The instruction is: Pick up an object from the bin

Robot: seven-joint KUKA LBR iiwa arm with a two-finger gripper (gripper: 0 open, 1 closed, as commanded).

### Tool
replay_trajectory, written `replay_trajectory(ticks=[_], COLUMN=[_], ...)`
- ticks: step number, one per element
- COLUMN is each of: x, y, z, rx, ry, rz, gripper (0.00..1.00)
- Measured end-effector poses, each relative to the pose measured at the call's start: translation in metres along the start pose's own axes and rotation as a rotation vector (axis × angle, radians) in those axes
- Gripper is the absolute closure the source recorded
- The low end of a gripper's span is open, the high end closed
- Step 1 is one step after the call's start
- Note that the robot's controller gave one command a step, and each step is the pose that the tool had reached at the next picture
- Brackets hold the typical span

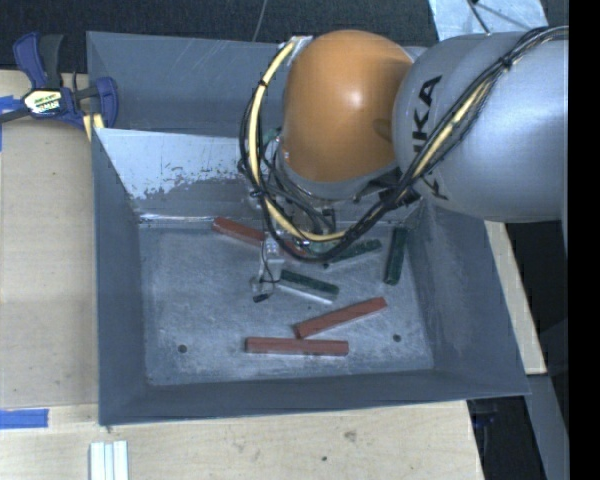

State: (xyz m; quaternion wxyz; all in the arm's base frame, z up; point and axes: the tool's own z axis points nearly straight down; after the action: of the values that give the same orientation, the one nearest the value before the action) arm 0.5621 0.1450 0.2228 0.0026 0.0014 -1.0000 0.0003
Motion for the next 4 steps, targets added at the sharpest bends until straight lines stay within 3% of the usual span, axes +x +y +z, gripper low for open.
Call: replay_trajectory(ticks=[1, 2, 3, 4], x=[-0.002, -0.042, -0.019, -0.039], y=[-0.001, -0.058, -0.063, -0.159], z=[-0.005, 0.071, 0.143, 0.143], rx=[-0.002, -0.001, 0.0, 0.0], ry=[-0.009, -0.013, -0.01, -0.01], rz=[0.002, -0.015, -0.088, 0.009], gripper=[0.0, 0.0, 0.0, 1.0])
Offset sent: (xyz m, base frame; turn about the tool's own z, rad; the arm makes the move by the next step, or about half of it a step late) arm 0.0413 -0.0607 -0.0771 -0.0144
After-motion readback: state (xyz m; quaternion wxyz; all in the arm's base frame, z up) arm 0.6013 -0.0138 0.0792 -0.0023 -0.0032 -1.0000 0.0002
